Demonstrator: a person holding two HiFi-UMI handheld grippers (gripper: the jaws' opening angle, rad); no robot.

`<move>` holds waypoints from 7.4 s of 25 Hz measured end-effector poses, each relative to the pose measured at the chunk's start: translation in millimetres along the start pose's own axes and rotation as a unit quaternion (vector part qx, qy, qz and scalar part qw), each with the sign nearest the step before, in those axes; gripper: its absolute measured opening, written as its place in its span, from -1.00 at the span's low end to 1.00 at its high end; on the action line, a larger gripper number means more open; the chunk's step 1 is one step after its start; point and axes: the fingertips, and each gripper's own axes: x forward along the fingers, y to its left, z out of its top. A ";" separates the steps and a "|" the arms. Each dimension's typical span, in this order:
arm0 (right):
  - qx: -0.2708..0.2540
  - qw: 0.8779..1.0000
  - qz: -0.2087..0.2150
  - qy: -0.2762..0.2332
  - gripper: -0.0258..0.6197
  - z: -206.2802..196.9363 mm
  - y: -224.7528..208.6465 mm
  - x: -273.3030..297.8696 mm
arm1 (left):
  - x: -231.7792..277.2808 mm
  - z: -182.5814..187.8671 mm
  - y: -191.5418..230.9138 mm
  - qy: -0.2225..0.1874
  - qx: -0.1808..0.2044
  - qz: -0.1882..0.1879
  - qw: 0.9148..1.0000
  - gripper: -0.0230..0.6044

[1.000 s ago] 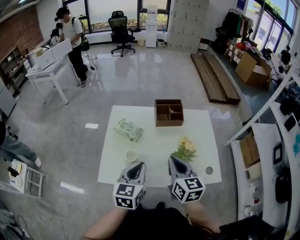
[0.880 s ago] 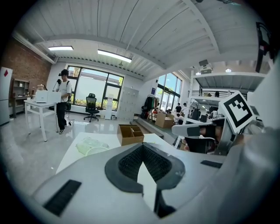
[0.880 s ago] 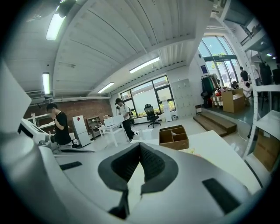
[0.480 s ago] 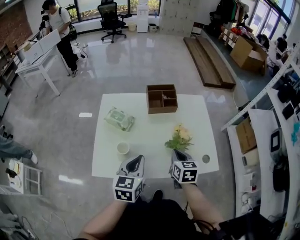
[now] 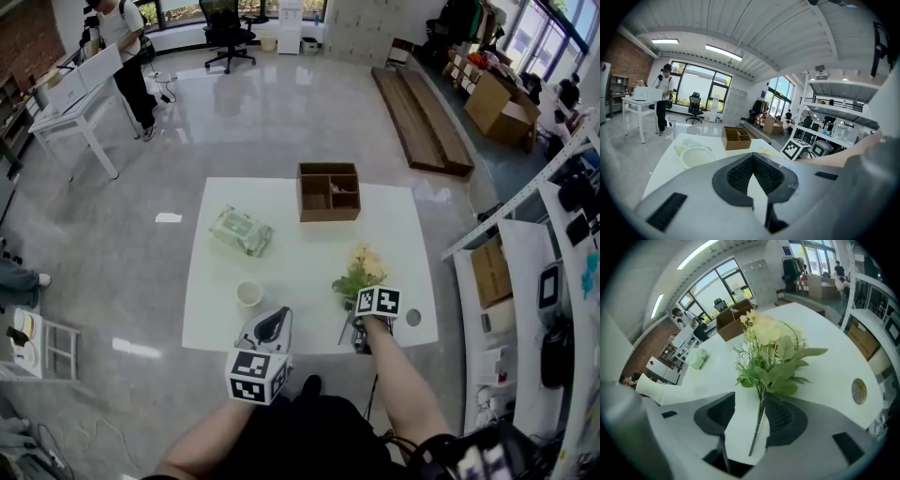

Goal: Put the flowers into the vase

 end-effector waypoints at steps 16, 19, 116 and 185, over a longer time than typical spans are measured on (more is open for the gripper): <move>0.056 0.981 -0.033 0.184 -0.56 -6.8 -26.3 32.9 | -2.5 2.3 14.6 -0.005 -0.010 0.005 1.000 -0.91; 0.073 0.978 -0.041 0.189 -0.61 -18.3 -35.5 38.5 | -3.3 -1.3 16.1 -0.003 -0.010 0.007 1.000 -0.91; -0.463 0.844 0.193 -0.190 -0.80 -9.6 326.6 -63.2 | -111.0 -8.0 104.3 -0.059 -0.064 0.187 0.979 -0.91; -0.340 0.849 0.217 -0.340 -0.91 -9.0 285.6 -160.3 | -102.1 18.6 83.4 -0.077 -0.025 0.168 0.983 -0.91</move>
